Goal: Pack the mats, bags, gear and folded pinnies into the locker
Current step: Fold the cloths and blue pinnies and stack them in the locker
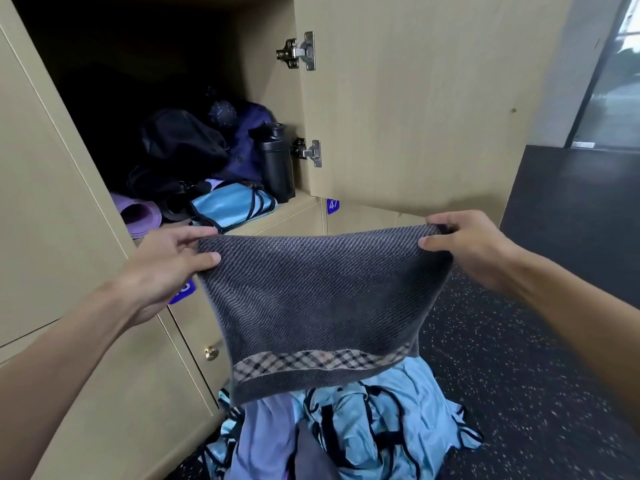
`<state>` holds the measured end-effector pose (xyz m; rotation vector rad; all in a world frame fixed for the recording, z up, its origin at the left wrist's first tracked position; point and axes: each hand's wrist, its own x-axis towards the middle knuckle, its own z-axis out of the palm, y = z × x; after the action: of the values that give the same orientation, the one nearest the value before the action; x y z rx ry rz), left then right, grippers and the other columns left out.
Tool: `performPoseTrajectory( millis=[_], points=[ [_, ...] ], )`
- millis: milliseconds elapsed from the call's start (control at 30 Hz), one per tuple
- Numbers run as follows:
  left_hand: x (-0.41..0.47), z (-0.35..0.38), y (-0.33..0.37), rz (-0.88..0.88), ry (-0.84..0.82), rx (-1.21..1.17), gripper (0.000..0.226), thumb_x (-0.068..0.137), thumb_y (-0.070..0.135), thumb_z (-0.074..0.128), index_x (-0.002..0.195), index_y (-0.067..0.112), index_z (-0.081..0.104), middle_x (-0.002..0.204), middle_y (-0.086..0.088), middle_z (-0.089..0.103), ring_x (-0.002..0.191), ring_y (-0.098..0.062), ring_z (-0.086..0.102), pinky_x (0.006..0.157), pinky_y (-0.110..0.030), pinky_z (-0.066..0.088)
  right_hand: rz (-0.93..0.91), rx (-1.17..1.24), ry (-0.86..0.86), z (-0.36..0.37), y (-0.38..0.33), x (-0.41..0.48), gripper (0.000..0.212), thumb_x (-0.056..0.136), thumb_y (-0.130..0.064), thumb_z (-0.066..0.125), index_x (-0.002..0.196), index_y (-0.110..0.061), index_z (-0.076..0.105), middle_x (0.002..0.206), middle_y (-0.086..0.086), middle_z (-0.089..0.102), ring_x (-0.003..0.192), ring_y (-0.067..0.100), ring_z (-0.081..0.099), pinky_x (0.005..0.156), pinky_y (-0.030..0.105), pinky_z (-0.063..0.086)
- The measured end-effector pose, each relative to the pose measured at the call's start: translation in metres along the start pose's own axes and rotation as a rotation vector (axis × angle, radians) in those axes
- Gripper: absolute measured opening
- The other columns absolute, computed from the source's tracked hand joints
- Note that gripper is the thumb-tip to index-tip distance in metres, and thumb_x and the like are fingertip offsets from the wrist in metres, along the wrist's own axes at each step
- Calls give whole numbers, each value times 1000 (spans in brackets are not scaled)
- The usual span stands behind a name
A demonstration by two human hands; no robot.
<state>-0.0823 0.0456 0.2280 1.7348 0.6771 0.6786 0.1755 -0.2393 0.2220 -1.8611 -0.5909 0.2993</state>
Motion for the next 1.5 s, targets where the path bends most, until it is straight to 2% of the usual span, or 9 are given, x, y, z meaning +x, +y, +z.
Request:
performPoseTrajectory(
  millis=[167, 300, 467, 633, 1000, 1100, 1267, 1400, 1500],
  points=[
    [1, 1, -6, 104, 39, 288, 30, 89, -6, 66, 113, 13, 67, 103, -11, 71, 88, -17, 65, 85, -27, 53, -82, -293, -25, 1, 6, 4, 48, 88, -4, 70, 135, -5, 57, 135, 7, 57, 125, 24, 52, 112, 37, 38],
    [4, 3, -10, 236, 107, 576, 18, 89, 8, 71, 106, 13, 73, 98, -17, 70, 91, -36, 64, 87, -46, 52, -194, -593, -50, 1, 10, 6, 23, 95, -14, 62, 117, -9, 67, 117, 7, 66, 111, 27, 58, 90, 31, 43],
    [7, 4, -10, 280, 171, 620, 4, 91, 16, 70, 92, 19, 71, 86, -11, 69, 83, -34, 63, 77, -42, 49, -246, -646, 25, -1, 13, 4, 27, 99, -21, 55, 82, -1, 62, 86, 12, 63, 82, 30, 55, 65, 36, 38],
    [9, 1, -11, 258, 177, 645, 9, 93, 21, 67, 88, 14, 71, 80, -4, 64, 74, -22, 58, 72, -36, 46, -339, -757, 66, -4, 18, 3, 23, 99, -28, 54, 82, -13, 55, 102, -1, 48, 97, 21, 42, 85, 41, 39],
    [-11, 48, 0, 54, 138, 189, 30, 100, 21, 58, 79, 0, 61, 66, -9, 65, 48, -11, 60, 60, -40, 58, -32, -315, -235, 16, -14, -16, 8, 98, -3, 46, 100, -8, 52, 65, 14, 59, 42, 19, 56, 39, 29, 47],
    [-19, 66, 5, 32, 95, 132, 31, 100, 21, 56, 74, 4, 57, 68, -9, 68, 50, -13, 65, 55, -36, 59, 105, -152, -409, 26, -29, -30, 14, 99, 0, 42, 93, -4, 55, 58, 13, 61, 47, 21, 58, 43, 29, 50],
    [-41, 94, 16, 56, -61, 50, 30, 102, 19, 54, 77, 2, 54, 69, -10, 69, 55, -12, 68, 49, -21, 53, 191, 100, -570, 51, -43, -47, 22, 96, 4, 41, 101, 4, 63, 90, 25, 69, 69, 26, 69, 64, 30, 60],
    [-52, 105, 17, 128, -176, 93, 27, 101, 19, 55, 82, -1, 55, 79, -34, 64, 62, -22, 61, 61, -40, 59, 171, 193, -716, 70, -45, -57, 32, 96, 10, 37, 120, 4, 58, 103, 27, 71, 85, 26, 71, 78, 31, 59],
    [-54, 102, 16, 142, -228, 89, 22, 100, 17, 56, 83, 4, 58, 70, -25, 63, 66, -22, 55, 69, -45, 54, 101, 176, -706, 74, -47, -61, 27, 97, 8, 44, 118, 6, 61, 102, 24, 72, 82, 21, 68, 74, 28, 53]
  ],
)
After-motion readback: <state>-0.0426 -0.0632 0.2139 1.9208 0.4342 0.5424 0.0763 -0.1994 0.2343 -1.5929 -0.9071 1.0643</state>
